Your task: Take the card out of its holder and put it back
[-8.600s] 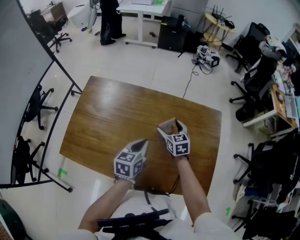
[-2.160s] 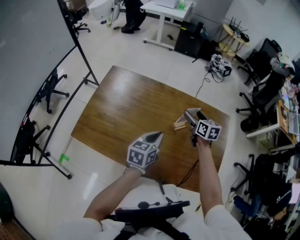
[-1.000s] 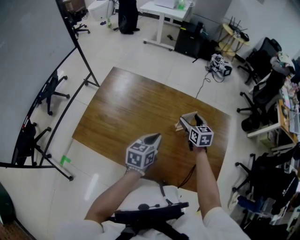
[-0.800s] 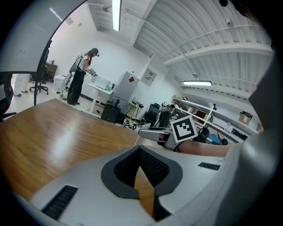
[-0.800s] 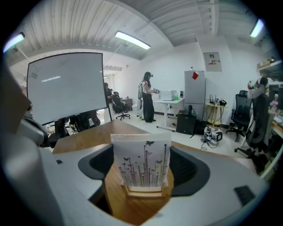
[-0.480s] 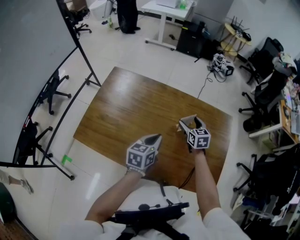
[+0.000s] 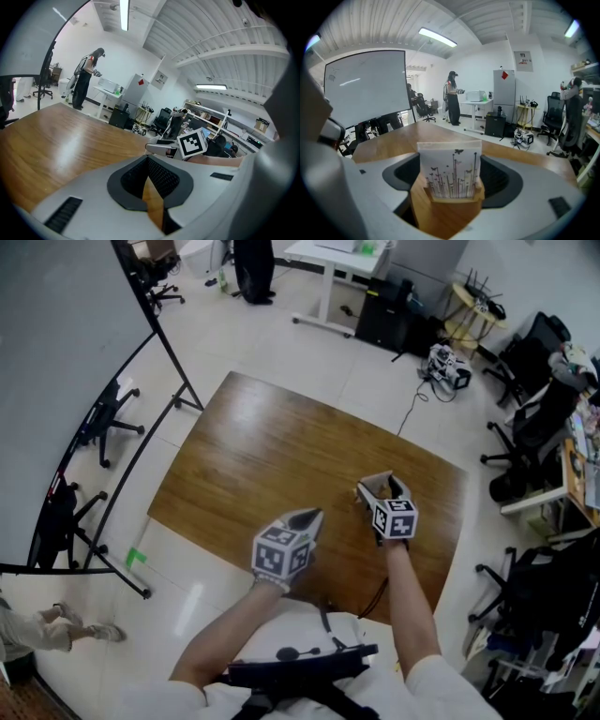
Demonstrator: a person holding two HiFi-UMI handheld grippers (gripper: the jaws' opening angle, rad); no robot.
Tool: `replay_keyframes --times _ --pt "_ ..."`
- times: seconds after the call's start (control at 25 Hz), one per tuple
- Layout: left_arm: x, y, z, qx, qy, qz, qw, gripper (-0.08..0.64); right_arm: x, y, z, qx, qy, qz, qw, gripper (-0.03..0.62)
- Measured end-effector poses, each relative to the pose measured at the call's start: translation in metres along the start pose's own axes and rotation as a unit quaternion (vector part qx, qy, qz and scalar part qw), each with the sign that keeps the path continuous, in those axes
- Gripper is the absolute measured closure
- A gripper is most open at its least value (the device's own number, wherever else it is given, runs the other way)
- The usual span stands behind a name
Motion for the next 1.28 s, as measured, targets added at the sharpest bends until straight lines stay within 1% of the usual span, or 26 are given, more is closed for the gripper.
replay_keyframes --times 0.08,0.16,0.4,0.64,0.68,0.72,0.84,0.92,1.04,1.08,1.28 --pt "0.0 0.0 -0.001 0.0 -0.001 -0.002 1.0 0.569 0.001 0.002 -0.001 0.001 0.001 -0.001 1.0 0.164" --pt "0.0 0.0 -0.002 0.0 -0.001 -0.003 1.0 0.569 0.003 0.004 -0.002 0.001 0.0 -0.003 1.0 0.126" --pt "-0.001 -0.009 -0.007 0.0 0.001 -0.003 1.0 0.569 -0.01 -0.009 -0.004 0.014 0.0 0.009 1.0 0.114" --pt "-0.008 -0.019 0.002 0.011 0.011 0.009 0.9998 0.569 -0.035 -0.052 -0.008 0.026 0.017 0.049 0.998 0.118" --pt "-0.009 -0.023 0.005 0.013 0.011 0.013 0.9998 0.569 -0.04 -0.062 -0.01 0.026 0.021 0.057 0.998 0.14" --pt "-0.009 -0.027 0.007 0.016 0.011 0.016 0.9997 0.569 -0.045 -0.072 -0.014 0.024 0.026 0.065 0.997 0.192" --pt "-0.009 -0.044 0.014 0.026 0.013 0.022 0.9993 0.569 -0.055 -0.105 -0.03 0.022 0.039 0.082 0.996 0.312" --pt "-0.007 -0.057 0.019 0.034 0.02 0.027 0.9989 0.569 -0.058 -0.128 -0.041 0.036 0.04 0.09 0.994 0.428" --pt "0.001 -0.079 0.028 0.043 0.042 0.031 0.9977 0.569 -0.057 -0.165 -0.061 0.063 0.043 0.102 0.992 0.568" --pt "0.003 -0.087 0.031 0.047 0.048 0.032 0.9972 0.569 -0.055 -0.178 -0.069 0.068 0.049 0.107 0.991 0.592" --pt "0.021 -0.122 0.056 0.067 0.076 0.036 0.9943 0.569 -0.035 -0.241 -0.112 0.088 0.092 0.124 0.984 0.597"
Point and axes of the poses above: the fingertips, and each gripper's own axes: y forward along the fingers, z to its right, x out of its underside, the point moved 2 cm from there along -y, backward along the fingers, and after that the axes turned 10 degrees about z, right-handed, at the moved point
